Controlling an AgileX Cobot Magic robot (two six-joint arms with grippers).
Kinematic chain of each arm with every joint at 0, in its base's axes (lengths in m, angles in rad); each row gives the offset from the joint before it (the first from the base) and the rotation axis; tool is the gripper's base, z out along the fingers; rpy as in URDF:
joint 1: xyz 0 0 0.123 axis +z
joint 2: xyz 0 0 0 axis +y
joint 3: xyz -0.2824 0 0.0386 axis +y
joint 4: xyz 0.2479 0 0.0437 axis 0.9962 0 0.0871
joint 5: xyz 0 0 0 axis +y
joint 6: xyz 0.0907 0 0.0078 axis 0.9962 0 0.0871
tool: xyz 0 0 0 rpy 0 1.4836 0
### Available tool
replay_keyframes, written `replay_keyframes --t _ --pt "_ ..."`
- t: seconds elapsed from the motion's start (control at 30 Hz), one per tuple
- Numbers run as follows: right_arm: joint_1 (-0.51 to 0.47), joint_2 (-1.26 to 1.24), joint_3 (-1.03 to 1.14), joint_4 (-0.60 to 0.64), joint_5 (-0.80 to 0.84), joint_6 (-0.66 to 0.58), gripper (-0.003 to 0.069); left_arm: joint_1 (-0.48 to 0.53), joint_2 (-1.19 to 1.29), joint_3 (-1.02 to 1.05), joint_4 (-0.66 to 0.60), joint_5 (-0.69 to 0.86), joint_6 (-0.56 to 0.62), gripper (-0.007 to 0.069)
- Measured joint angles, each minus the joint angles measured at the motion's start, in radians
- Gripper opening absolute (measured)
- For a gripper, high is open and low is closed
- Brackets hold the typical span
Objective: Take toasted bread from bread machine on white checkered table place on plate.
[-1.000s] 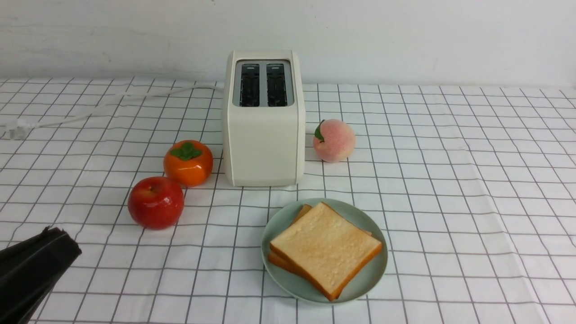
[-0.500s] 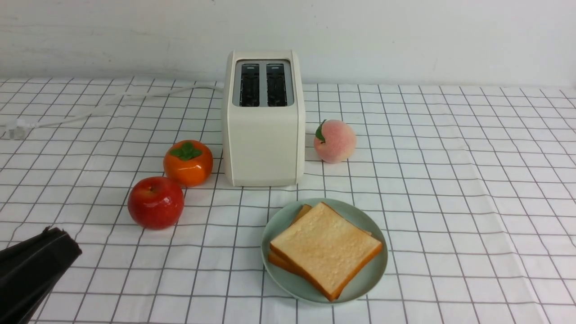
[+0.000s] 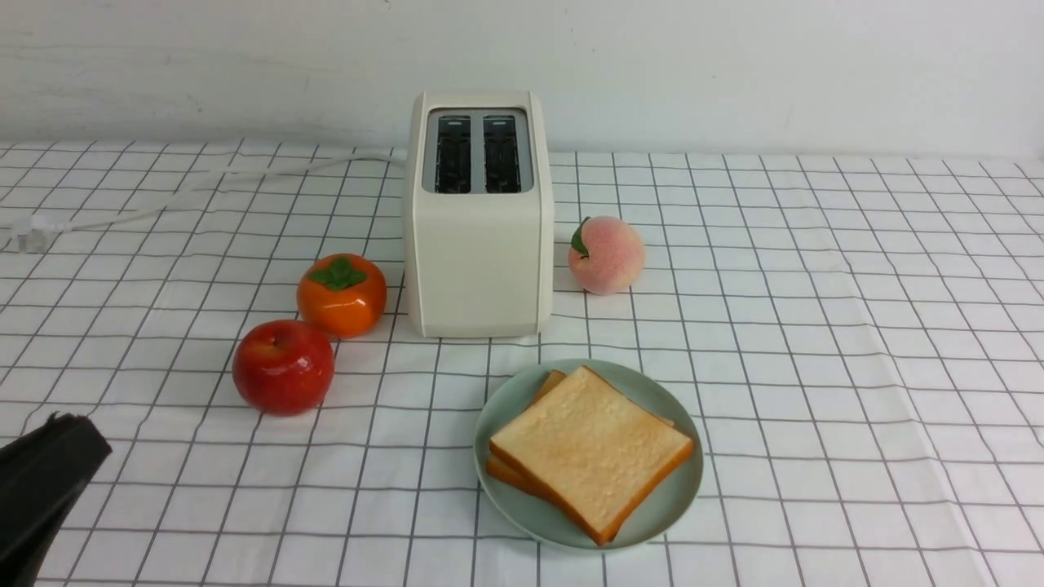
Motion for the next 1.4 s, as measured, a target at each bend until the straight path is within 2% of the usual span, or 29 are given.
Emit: replay_keyframes --t 0.07,0.17,0.27,0.3,0.37,0.47,0.57,0.67,0.77,1.1,1.4 --pt "0.000 0.000 0.000 0.000 0.000 0.000 0.0059 0.001 0.000 0.028 0.090 -0.035 -0.043 -0.0013" --pt "0.000 0.000 0.000 0.000 0.000 0.000 0.0062 0.023 0.000 0.078 0.317 -0.061 -0.181 -0.0013" --pt "0.000 0.000 0.000 0.000 0.000 0.000 0.0068 0.099 -0.013 0.128 0.506 -0.063 -0.386 -0.0013" --pt "0.000 0.000 0.000 0.000 0.000 0.000 0.0069 0.105 -0.015 0.132 0.517 -0.063 -0.386 -0.0013" --pt "0.000 0.000 0.000 0.000 0.000 0.000 0.0071 0.183 -0.048 0.176 0.625 -0.049 -0.510 -0.0013" --pt "0.000 0.000 0.000 0.000 0.000 0.000 0.0074 0.289 -0.127 0.192 0.722 0.068 -0.600 -0.0013" --pt "0.000 0.000 0.000 0.000 0.000 0.000 0.0074 0.337 -0.186 0.192 0.753 0.174 -0.614 -0.0013" --pt "0.000 0.000 0.000 0.000 0.001 0.000 0.0074 0.404 -0.261 0.193 0.797 0.411 -0.634 -0.0013" --pt "0.000 0.000 -0.001 -0.001 0.004 0.000 0.0076 0.425 -0.267 0.195 0.822 0.540 -0.681 -0.0013" --pt "0.000 0.000 -0.001 -0.001 0.004 0.000 0.0087 0.425 -0.267 0.195 0.830 0.554 -0.808 -0.0013" --pt "0.000 0.000 -0.001 -0.002 0.004 0.000 0.0101 0.425 -0.267 0.195 0.831 0.554 -0.819 -0.0013"
